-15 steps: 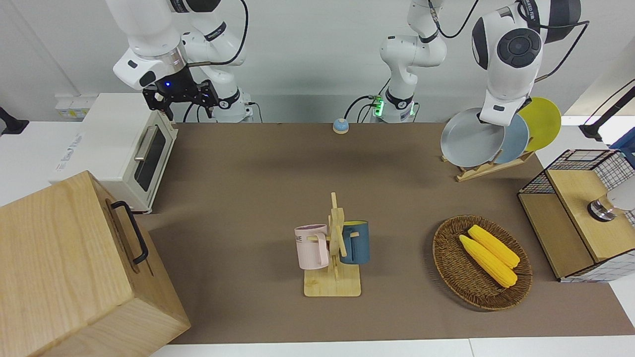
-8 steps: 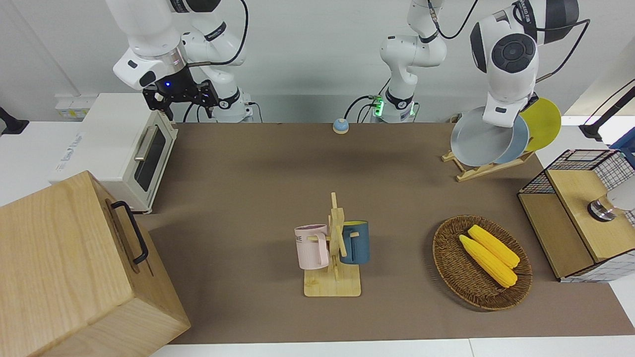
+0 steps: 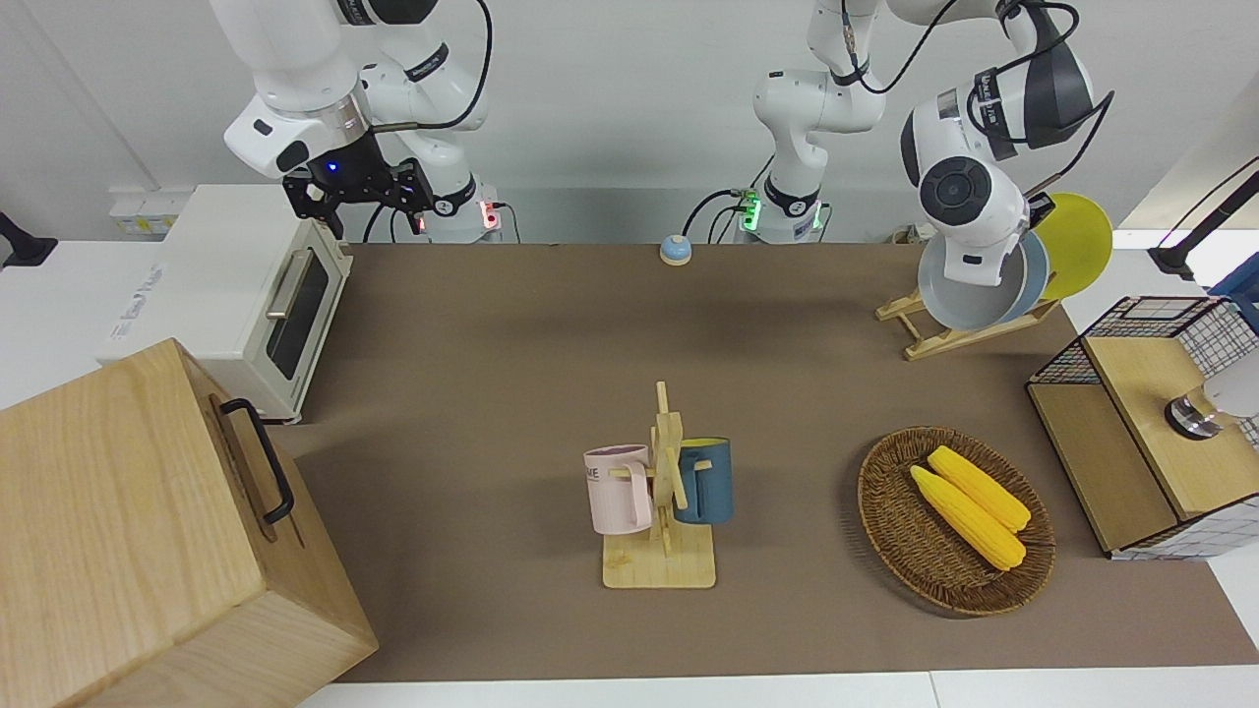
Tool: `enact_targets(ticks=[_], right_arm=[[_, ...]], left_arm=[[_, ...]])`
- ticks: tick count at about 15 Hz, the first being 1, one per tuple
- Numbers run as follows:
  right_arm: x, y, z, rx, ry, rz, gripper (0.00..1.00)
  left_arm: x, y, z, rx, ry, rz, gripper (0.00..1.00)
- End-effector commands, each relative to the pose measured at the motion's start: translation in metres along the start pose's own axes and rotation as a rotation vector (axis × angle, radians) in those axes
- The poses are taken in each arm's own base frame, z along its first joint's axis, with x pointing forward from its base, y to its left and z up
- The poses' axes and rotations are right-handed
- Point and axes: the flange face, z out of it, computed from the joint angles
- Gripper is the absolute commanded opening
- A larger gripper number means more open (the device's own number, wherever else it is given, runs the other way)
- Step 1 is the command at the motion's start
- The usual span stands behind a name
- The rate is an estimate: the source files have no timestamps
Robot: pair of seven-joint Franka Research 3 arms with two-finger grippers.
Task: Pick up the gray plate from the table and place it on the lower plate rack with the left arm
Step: 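Lower the gray plate upright into the rack's lower slot with the left gripper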
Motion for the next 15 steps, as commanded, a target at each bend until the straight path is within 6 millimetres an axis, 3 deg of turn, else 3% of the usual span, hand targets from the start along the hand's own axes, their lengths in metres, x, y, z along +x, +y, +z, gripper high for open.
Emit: enact_targets(ticks=[1,10,15], right_arm=[[-0.002,0.002,-0.003,-0.005,-0.001,0.015,0.983],[-0.002,0.002,-0.003,-0.005,-0.001,0.015,0.983],[-0.002,0.002,-0.003,-0.005,-0.001,0.015,0.983]], left_arm=[[-0.005,0.020,0.017,0.048,0.007,-0.038,0.00],[-0.013,0.061,0.045,0.051,0.016,-0.082,0.00],[-0.014,0.068,0.047,0.044,0.023,-0.094,0.00]])
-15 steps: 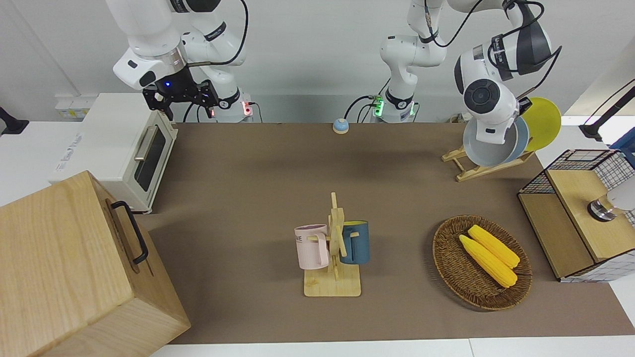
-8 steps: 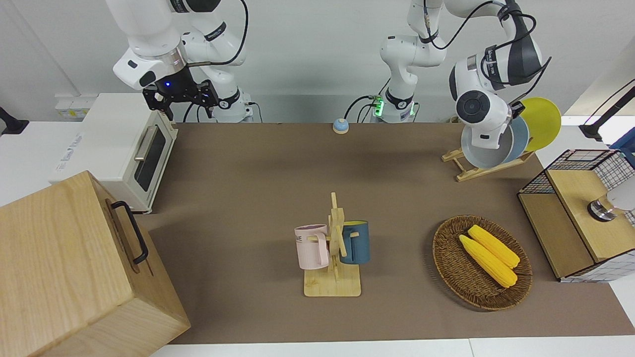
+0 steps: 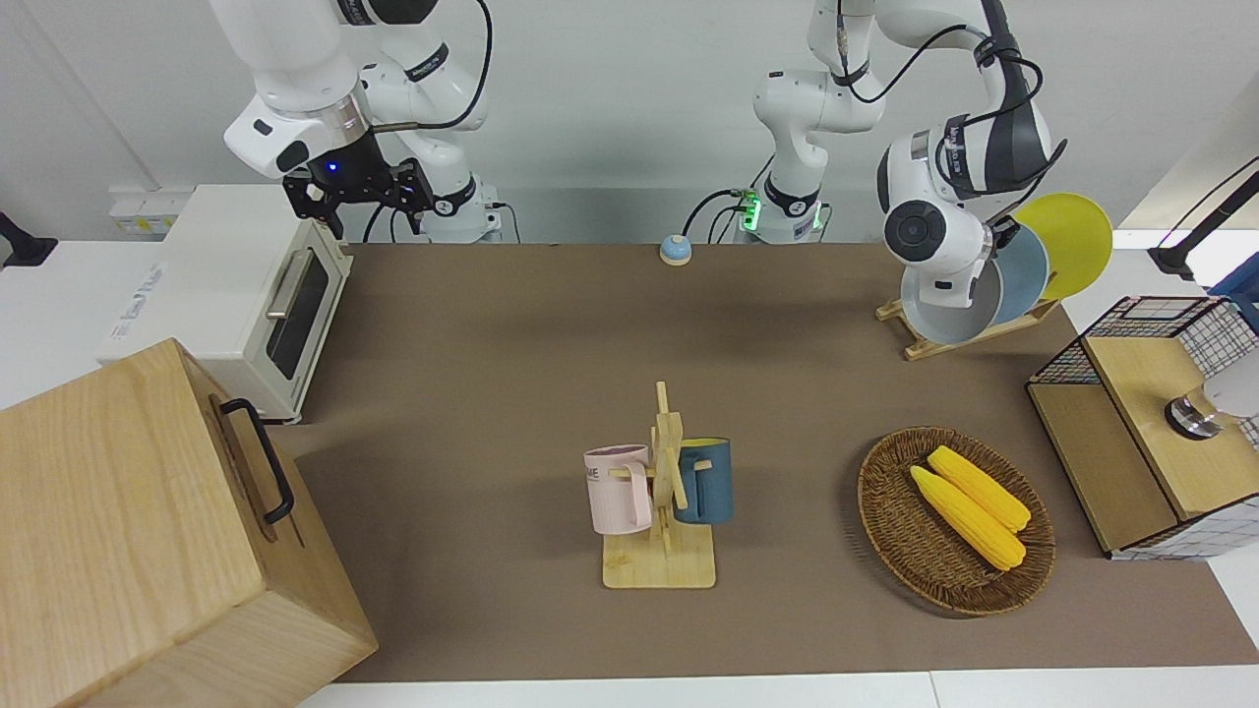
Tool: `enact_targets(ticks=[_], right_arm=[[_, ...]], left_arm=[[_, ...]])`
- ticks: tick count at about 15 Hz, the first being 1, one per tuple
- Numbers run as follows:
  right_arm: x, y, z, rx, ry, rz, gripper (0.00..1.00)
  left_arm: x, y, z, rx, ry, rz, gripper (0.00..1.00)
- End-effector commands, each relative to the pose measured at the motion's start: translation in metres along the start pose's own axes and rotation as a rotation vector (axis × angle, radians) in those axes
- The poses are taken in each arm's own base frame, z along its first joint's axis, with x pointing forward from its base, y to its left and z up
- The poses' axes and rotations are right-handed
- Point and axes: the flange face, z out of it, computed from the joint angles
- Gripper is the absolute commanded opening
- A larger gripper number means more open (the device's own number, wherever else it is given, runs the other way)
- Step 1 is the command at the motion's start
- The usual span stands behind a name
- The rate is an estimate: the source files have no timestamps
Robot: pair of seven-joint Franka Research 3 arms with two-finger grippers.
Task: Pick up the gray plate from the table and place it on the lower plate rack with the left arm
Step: 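Lower the gray plate upright into the rack's lower slot with the left gripper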
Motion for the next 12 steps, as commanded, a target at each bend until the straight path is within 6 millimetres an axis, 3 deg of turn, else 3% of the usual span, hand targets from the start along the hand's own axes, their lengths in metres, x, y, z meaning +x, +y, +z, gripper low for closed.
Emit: enact_targets(ticks=[1,6,7,8,9,10,12], right_arm=[[-0.002,0.003,-0.003,-0.005,-0.001,0.016,0.983],[-0.002,0.002,-0.003,-0.007,-0.003,0.015,0.983],[-0.002,0.002,-0.003,-0.005,-0.001,0.015,0.983],[-0.002,0.002,-0.003,-0.006,-0.001,0.015,0.983],[-0.002,0.002,-0.003,-0.005,-0.001,0.015,0.983],[-0.003,0.002,-0.004,-0.007,-0.001,0.015,0.983],[-0.002,0.002,-0.003,-0.007,-0.003,0.015,0.983]], left_arm=[[-0.006,0.008,0.005,0.002,0.025,-0.020,0.00],[-0.007,0.018,0.010,-0.019,0.024,-0.026,0.00],[-0.007,0.019,0.010,-0.022,0.020,-0.025,0.06],[-0.007,0.019,0.010,-0.026,0.025,-0.024,0.56],[-0.006,0.020,0.009,-0.032,0.032,-0.023,0.87],[-0.006,0.019,0.009,-0.033,0.033,-0.021,0.99],[-0.006,0.017,0.007,-0.036,0.036,-0.008,1.00]])
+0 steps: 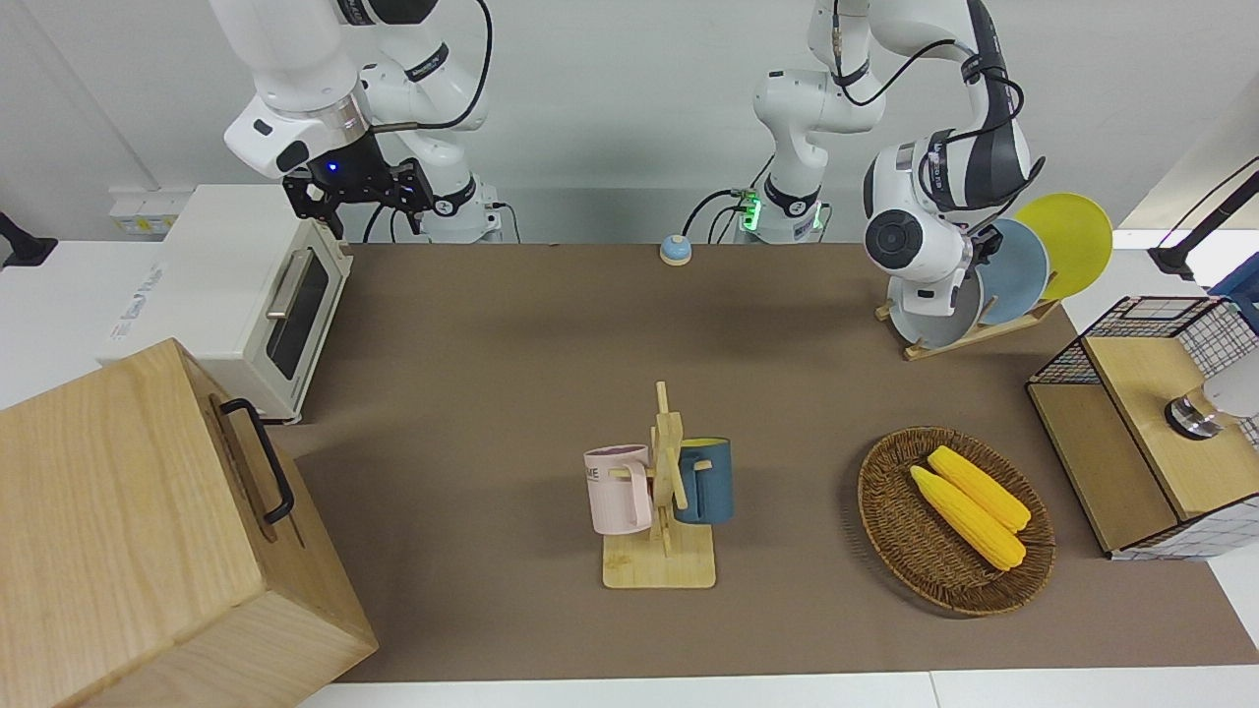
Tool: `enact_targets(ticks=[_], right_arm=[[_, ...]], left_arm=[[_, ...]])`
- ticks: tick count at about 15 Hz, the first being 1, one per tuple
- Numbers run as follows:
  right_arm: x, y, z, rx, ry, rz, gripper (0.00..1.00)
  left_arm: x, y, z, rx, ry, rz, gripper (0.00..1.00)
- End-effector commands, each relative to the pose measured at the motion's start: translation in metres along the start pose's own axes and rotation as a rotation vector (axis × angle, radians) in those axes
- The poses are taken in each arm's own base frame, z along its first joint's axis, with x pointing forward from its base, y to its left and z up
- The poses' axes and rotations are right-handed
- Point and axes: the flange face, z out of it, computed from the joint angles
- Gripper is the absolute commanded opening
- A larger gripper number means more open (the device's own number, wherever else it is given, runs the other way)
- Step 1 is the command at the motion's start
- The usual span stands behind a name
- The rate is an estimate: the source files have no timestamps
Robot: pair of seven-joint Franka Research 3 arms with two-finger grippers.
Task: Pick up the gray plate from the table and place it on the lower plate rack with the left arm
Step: 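Lower the gray plate upright into the rack's lower slot with the left gripper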
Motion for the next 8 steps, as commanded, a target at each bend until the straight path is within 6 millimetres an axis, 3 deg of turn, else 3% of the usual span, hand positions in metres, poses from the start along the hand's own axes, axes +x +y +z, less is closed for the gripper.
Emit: enact_targets(ticks=[1,3,8], right_arm=[[-0.002,0.002,-0.003,-0.006,-0.001,0.015,0.983],[-0.002,0.002,-0.003,-0.007,-0.003,0.015,0.983],[-0.002,0.002,-0.003,-0.005,-0.001,0.015,0.983]], left_arm=[[-0.003,-0.002,-0.001,-0.022,0.012,-0.001,1.00],[0.001,-0.010,-0.009,-0.033,0.021,0.000,1.00],[0.010,-0.054,-0.046,-0.199,0.000,0.138,1.00]])
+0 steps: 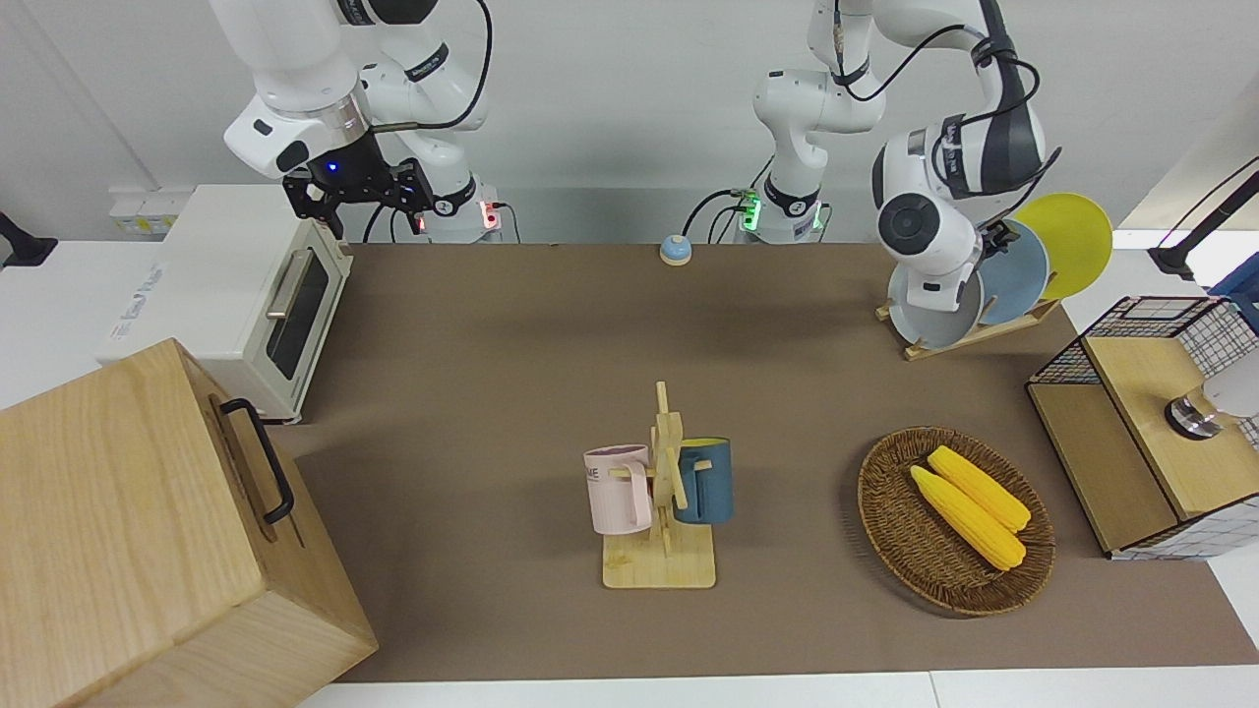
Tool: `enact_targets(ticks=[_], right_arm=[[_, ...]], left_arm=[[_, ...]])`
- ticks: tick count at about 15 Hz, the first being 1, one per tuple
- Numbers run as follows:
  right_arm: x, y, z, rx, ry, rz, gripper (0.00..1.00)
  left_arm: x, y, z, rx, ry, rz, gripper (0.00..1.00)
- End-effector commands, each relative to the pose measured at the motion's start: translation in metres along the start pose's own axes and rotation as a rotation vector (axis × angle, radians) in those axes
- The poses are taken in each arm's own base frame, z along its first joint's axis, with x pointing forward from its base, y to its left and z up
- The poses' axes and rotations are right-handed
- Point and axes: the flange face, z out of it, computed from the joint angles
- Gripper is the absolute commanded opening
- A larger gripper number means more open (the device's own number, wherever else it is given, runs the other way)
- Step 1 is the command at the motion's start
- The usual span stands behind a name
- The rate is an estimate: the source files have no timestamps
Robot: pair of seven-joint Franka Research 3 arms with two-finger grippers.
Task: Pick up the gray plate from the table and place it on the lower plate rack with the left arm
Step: 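Lower the gray plate upright into the rack's lower slot with the left gripper, then open the left gripper and withdraw it away from the rack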
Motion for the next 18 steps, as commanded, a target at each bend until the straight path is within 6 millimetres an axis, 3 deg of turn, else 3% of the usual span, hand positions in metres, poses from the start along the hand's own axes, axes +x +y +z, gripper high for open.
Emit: enact_targets(ticks=[1,6,12,14,18], right_arm=[[-0.002,0.002,-0.003,-0.005,-0.001,0.015,0.983],[-0.002,0.003,-0.003,-0.006,-0.003,0.017,0.983],[-0.003,0.002,-0.004,-0.005,0.000,0.015,0.983],[-0.002,0.002,-0.003,-0.005,-0.003,0.015,0.983],[-0.002,0.002,-0.003,-0.005,-0.001,0.015,0.983]], left_arm=[[0.000,-0.033,-0.031,-0.128,0.002,0.076,1.00],[0.000,-0.048,-0.067,-0.390,0.019,0.123,1.00],[0.006,-0.026,-0.093,-0.719,0.114,0.249,1.00],[0.010,-0.034,-0.098,-0.806,0.140,0.260,1.00],[0.012,-0.076,-0.143,-0.852,0.256,0.212,1.00]])
